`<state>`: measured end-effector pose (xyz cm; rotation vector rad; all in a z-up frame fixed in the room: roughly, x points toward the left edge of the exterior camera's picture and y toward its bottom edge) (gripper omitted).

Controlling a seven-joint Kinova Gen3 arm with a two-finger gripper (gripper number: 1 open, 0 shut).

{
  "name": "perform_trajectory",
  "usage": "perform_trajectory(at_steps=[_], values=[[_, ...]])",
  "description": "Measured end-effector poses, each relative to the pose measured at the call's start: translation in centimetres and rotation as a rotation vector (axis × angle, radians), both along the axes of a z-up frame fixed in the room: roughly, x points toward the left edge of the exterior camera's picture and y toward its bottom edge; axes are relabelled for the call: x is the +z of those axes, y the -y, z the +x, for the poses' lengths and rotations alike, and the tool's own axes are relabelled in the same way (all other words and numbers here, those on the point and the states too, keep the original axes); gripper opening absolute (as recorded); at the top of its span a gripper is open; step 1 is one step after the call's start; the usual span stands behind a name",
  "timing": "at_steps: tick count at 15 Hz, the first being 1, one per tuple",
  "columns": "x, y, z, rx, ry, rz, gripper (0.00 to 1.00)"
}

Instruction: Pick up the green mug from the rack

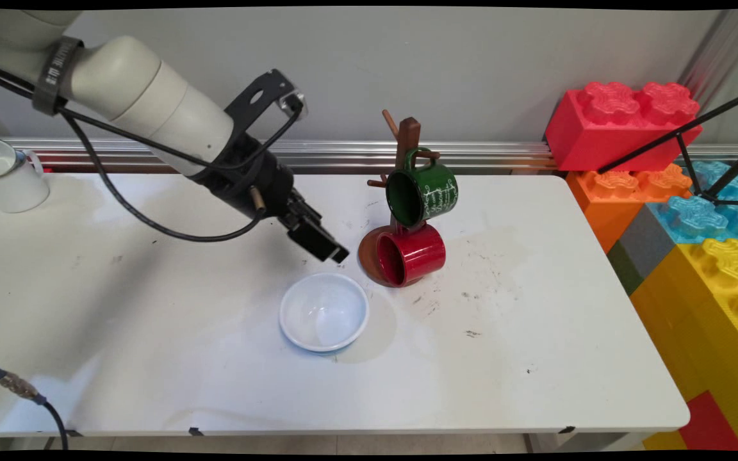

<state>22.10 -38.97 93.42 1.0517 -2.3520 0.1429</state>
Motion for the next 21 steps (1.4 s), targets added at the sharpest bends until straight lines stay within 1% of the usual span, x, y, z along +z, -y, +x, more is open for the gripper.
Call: perform_trajectory(at_steps=[6, 8, 11, 15, 21], values=[[-0.8, 0.6, -0.7, 0.104, -0.158, -0.030, 1.00], [-1.1, 0.7, -0.8, 0.131, -0.195, -0.034, 1.00], [-1.9, 0.8, -1.1, 0.180, -0.271, -0.035, 1.00], [-3.0, 1.1, -1.4, 0.241, -0.346, -0.040, 1.00], [-4.1, 1.3, -1.8, 0.301, -0.423, -0.039, 1.00]])
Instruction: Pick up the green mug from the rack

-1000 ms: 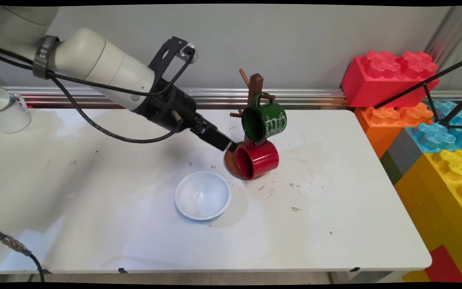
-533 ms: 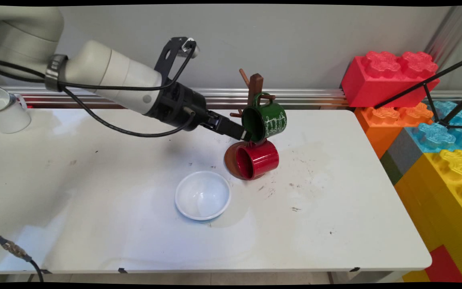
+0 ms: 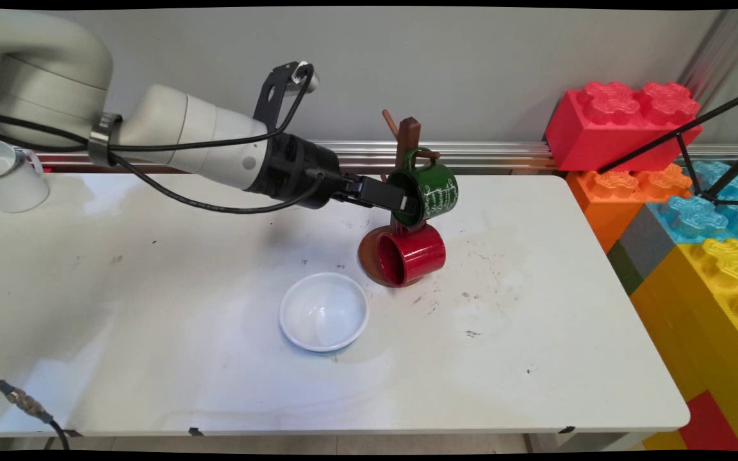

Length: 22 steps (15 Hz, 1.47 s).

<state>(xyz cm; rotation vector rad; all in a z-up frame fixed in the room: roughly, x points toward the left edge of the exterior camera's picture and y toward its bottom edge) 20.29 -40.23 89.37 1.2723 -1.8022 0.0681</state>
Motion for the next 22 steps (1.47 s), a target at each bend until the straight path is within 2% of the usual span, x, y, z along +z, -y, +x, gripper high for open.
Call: perform_trajectory(at_steps=[10, 22], values=[[-1.6, 0.6, -0.5, 0.050, -0.089, 0.003, 1.00], [-3.5, 1.3, -1.9, 0.068, -0.164, 0.016, 1.00]])
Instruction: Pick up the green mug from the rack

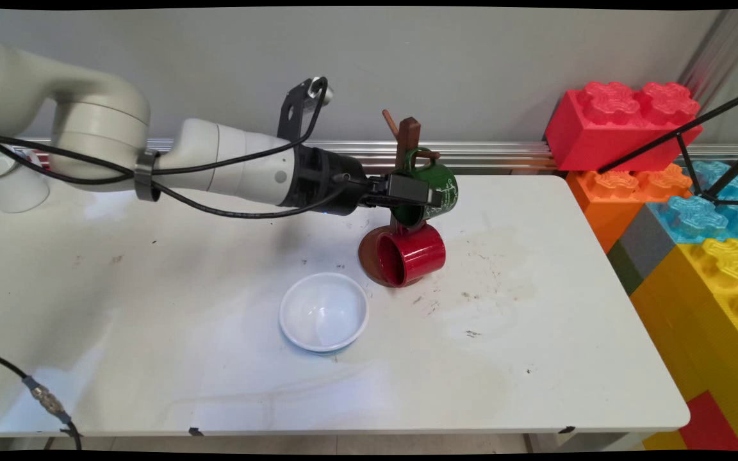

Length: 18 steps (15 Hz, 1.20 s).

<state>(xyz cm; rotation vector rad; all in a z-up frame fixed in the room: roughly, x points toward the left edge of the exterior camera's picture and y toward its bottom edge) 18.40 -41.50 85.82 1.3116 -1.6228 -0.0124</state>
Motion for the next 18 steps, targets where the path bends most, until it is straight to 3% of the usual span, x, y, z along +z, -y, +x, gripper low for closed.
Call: perform_trajectory(at_steps=[14, 15, 18], values=[[-1.0, 0.6, -1.2, 0.010, -0.059, 0.009, 1.00], [-1.1, 0.6, -1.2, 0.010, -0.060, 0.009, 0.00], [-1.1, 0.7, -1.2, 0.013, -0.062, 0.009, 0.00]])
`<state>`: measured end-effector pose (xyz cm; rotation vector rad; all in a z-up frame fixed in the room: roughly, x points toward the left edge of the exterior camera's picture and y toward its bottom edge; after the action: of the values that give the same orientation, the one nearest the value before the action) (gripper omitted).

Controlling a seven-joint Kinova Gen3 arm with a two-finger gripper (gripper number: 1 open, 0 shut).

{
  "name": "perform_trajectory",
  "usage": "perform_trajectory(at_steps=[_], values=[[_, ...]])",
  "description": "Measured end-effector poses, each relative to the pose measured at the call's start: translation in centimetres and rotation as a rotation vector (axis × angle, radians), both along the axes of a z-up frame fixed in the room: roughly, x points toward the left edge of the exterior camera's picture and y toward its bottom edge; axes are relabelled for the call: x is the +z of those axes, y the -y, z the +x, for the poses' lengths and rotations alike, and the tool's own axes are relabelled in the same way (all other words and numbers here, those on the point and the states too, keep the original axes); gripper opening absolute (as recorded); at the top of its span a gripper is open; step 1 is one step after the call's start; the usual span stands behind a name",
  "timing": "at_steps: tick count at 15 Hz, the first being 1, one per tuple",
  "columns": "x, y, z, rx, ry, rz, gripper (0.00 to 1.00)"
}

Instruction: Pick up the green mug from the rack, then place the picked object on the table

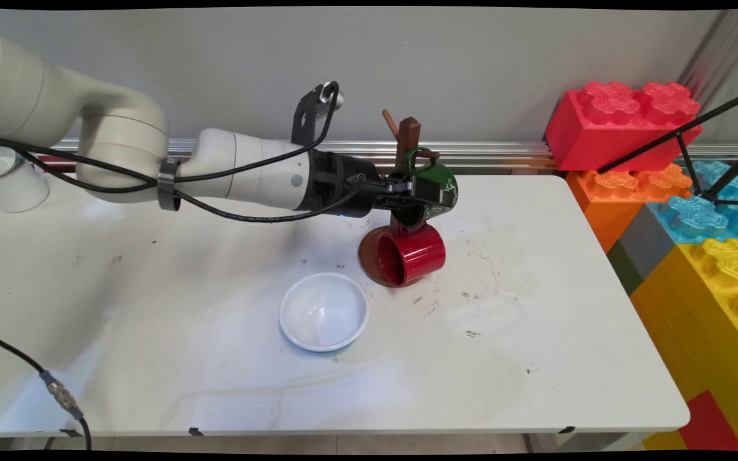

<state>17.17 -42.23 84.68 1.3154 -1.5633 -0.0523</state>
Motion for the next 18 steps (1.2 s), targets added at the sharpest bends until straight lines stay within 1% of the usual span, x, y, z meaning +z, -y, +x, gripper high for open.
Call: perform_trajectory(at_steps=[9, 18], values=[[0.0, 0.1, 0.9, 0.019, -0.007, 0.018, 0.00], [0.8, -0.4, 1.3, 0.008, -0.049, 0.038, 0.00]])
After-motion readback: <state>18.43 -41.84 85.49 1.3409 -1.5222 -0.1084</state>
